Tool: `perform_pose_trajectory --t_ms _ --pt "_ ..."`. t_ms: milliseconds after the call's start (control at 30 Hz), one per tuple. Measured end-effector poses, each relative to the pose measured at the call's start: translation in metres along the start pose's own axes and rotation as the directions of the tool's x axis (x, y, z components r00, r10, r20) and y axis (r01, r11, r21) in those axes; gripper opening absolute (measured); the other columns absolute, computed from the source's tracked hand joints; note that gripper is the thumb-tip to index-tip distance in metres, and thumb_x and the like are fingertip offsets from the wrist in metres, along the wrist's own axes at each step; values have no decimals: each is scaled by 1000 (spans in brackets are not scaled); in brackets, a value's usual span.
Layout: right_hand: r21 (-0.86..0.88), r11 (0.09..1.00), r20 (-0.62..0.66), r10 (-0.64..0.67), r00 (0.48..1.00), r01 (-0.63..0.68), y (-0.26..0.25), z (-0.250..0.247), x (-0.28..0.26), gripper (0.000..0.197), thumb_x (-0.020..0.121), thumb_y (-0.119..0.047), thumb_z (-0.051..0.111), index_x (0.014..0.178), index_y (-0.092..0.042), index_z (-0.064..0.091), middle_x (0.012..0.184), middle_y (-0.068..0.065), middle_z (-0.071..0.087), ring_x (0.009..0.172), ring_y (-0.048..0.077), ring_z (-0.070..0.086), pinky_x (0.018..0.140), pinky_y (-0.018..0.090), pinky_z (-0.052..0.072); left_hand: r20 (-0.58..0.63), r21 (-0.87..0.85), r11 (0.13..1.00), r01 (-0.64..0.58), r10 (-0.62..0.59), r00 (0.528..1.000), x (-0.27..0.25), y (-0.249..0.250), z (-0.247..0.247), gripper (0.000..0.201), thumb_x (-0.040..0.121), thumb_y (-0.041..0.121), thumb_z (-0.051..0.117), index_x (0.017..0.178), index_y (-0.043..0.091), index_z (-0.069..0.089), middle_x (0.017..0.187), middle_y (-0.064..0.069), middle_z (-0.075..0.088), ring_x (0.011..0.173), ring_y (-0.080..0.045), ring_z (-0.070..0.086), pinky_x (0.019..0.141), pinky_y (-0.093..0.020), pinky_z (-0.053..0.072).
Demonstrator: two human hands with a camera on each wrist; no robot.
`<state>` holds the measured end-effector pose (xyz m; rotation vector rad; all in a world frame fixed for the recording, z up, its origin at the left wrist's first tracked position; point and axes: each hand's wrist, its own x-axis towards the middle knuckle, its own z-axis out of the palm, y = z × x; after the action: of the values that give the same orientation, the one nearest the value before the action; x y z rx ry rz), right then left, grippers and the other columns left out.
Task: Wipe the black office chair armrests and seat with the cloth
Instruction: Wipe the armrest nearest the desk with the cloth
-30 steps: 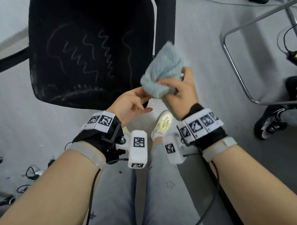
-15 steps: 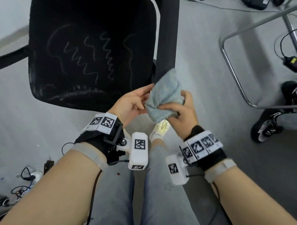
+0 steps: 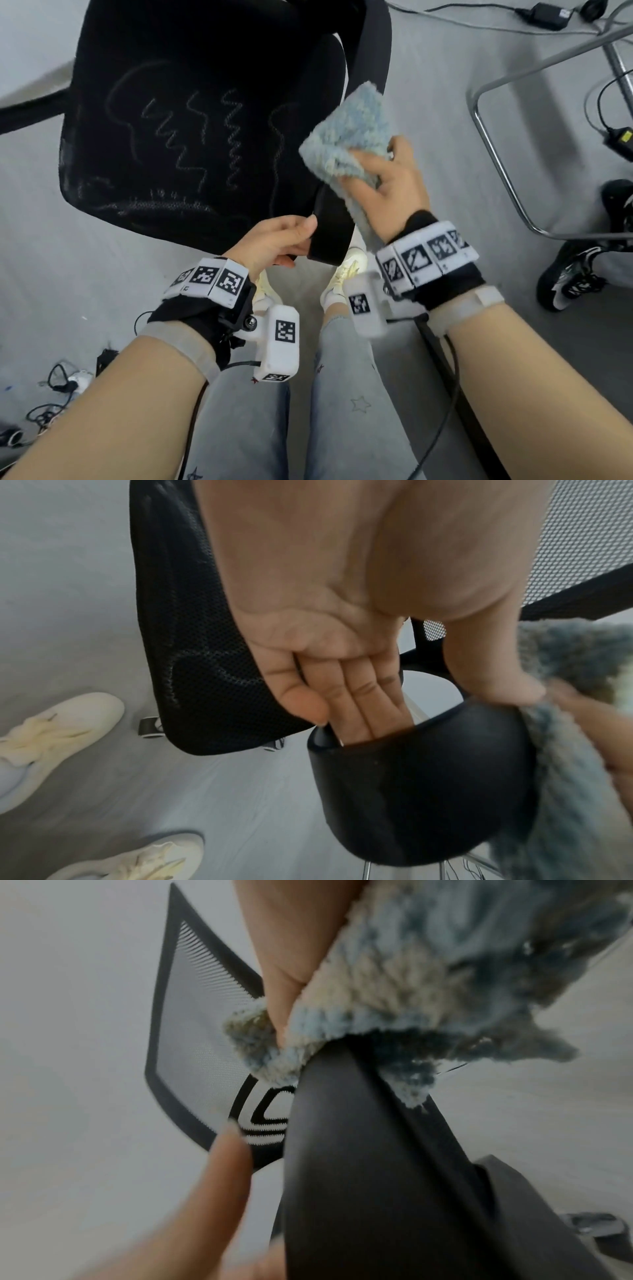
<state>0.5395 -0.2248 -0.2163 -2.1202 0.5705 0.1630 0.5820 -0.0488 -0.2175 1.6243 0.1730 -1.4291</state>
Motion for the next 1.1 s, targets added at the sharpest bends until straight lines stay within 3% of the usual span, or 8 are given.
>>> perform_pose_trajectory --t_ms 167,300,467,567,700,867,967,1100 --pt "238 970 -84 77 993 -55 -9 -13 76 18 78 -40 60 61 -37 59 77 1 48 67 3 44 61 6 33 -40 142 990 -4 10 999 9 8 6 18 83 38 58 69 27 56 78 7 63 79 -8 59 66 -20 41" --pt "352 910 -208 305 929 -220 -7 -49 106 32 89 -27 58 59 -23 47 36 -18 41 38 -3 35 41 11 29 -20 193 981 4 0 1000 9 9 4 19 86 34 56 69 25 55 81 2 63 80 -10 60 65 -19 40" --pt "389 784 -32 536 843 -484 36 -46 65 33 89 -41 55 109 -17 63 93 -1 64 82 18 61 60 9 45 -28 213 977 6 0 1000 11 9 5 17 86 34 56 73 23 58 84 0 63 80 -10 61 65 -19 41" --pt "523 704 -19 574 818 -481 51 -26 34 25 86 -34 62 94 -11 67 81 5 67 72 17 64 71 23 53 -52 206 978 -9 20 998 13 13 11 21 87 34 55 69 23 56 83 1 64 80 -9 60 65 -19 42" --pt "635 620 9 591 807 -461 46 -14 3 23 89 -22 60 67 -17 64 50 -10 63 48 4 59 54 19 52 -109 204 978 -35 59 992 18 19 20 24 87 35 55 67 21 55 83 -1 64 79 -10 61 64 -18 44" --pt "692 652 -76 493 867 -310 16 -18 -5 18 88 -18 60 71 -21 65 61 -8 63 60 6 58 60 21 51 -145 61 996 -70 79 986 22 26 35 33 89 29 55 62 12 48 63 -6 45 62 -11 51 77 -28 56" --pt "610 768 -204 391 897 -196 -4 -23 -2 9 86 -27 61 86 -23 69 86 6 66 79 12 61 77 28 52 -105 -58 996 -72 66 992 21 24 41 21 93 22 48 90 4 59 76 -9 42 71 -10 47 78 -21 56" --pt "520 848 -270 275 923 -100 -36 -23 2 40 78 -38 58 102 -7 68 99 24 60 83 15 57 78 30 49 -9 -120 991 -59 58 998 14 18 42 42 95 22 46 136 15 44 128 -2 57 119 -12 52 99 -25 43"
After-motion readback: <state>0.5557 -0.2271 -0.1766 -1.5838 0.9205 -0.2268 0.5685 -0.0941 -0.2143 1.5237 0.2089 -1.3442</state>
